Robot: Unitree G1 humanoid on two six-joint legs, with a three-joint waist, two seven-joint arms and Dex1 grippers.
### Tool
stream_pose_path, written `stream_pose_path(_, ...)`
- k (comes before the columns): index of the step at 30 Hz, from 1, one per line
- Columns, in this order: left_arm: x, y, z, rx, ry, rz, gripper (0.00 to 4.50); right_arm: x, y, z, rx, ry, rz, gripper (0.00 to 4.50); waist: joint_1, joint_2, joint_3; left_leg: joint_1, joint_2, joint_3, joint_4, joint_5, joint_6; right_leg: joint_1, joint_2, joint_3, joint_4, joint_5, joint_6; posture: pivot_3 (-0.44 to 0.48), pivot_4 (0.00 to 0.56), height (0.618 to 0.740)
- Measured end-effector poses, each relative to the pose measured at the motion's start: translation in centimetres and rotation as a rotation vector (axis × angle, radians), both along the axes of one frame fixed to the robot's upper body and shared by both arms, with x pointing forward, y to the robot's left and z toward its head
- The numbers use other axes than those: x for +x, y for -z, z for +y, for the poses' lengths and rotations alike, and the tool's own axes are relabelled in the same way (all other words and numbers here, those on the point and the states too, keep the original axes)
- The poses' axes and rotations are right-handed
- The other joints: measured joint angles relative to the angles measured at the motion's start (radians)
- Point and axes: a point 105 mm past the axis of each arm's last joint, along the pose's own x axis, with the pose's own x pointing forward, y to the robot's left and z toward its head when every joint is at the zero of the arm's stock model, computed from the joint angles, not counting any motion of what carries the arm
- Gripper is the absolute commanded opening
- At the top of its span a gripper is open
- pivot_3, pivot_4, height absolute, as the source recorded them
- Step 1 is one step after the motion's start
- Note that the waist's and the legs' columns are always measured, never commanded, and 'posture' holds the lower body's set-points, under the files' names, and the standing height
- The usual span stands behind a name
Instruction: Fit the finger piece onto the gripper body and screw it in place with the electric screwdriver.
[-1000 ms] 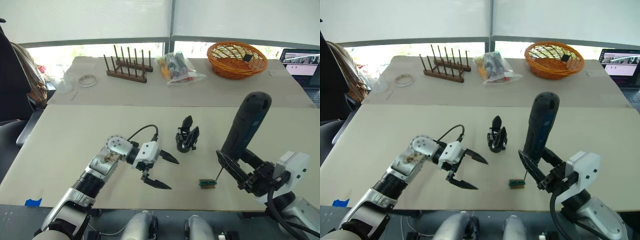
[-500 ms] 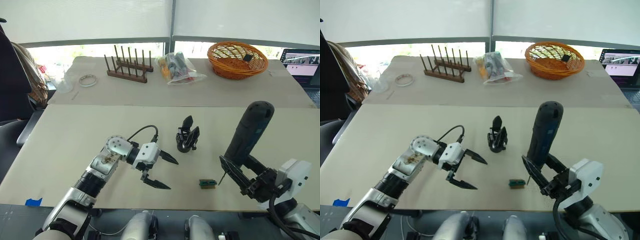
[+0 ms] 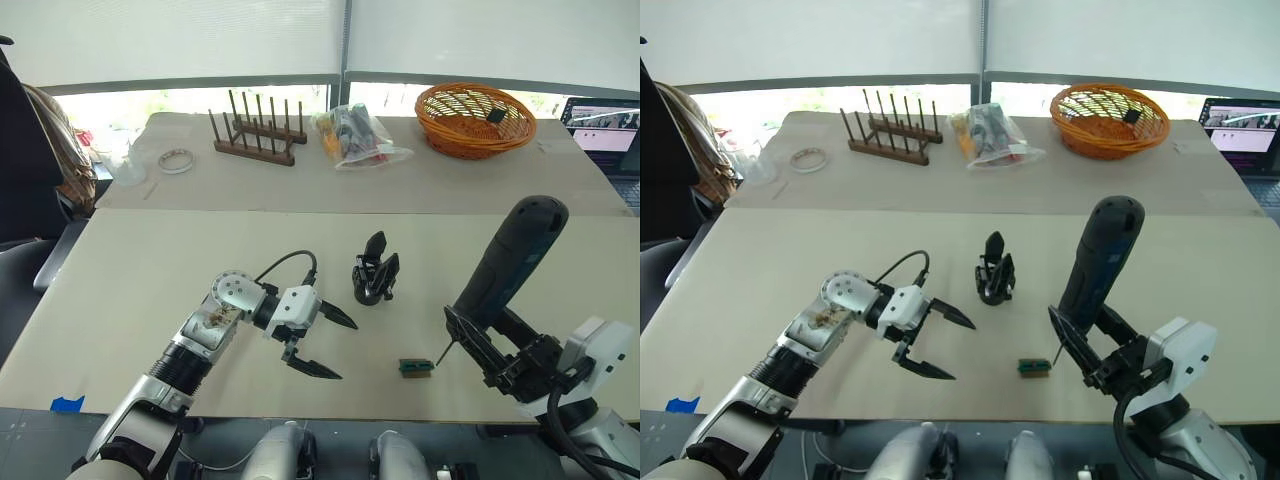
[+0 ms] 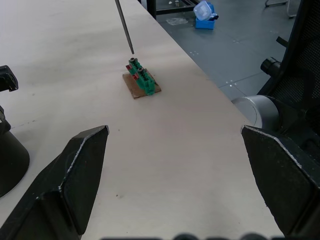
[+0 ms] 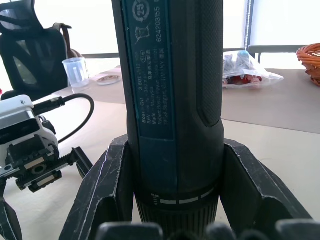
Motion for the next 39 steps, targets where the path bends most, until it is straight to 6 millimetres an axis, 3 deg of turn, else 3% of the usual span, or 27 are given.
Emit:
stream_pose_path(19,0.0,0.1,0.0,0.006,0.000,-0.003,4.50,1.0,-1.2,0.7,0.001,-0.011,0.003,1.97,0.001,0.000,0.000,0.000,0.000,0.000,0.000,0.000,0.000,0.000,0.000,0.000,0.000,0.000,0.000,0.000,0.150,0.740)
stream_pose_path(39,0.1,0.0,-0.1,0.009,0.002,-0.011,4.50,1.1,-0.8,0.7,-0.014,-0.001,0.035,1.97,0.002,0.000,0.000,0.000,0.000,0.000,0.000,0.000,0.000,0.000,0.000,0.000,0.000,0.000,0.000,0.000,0.150,0.740)
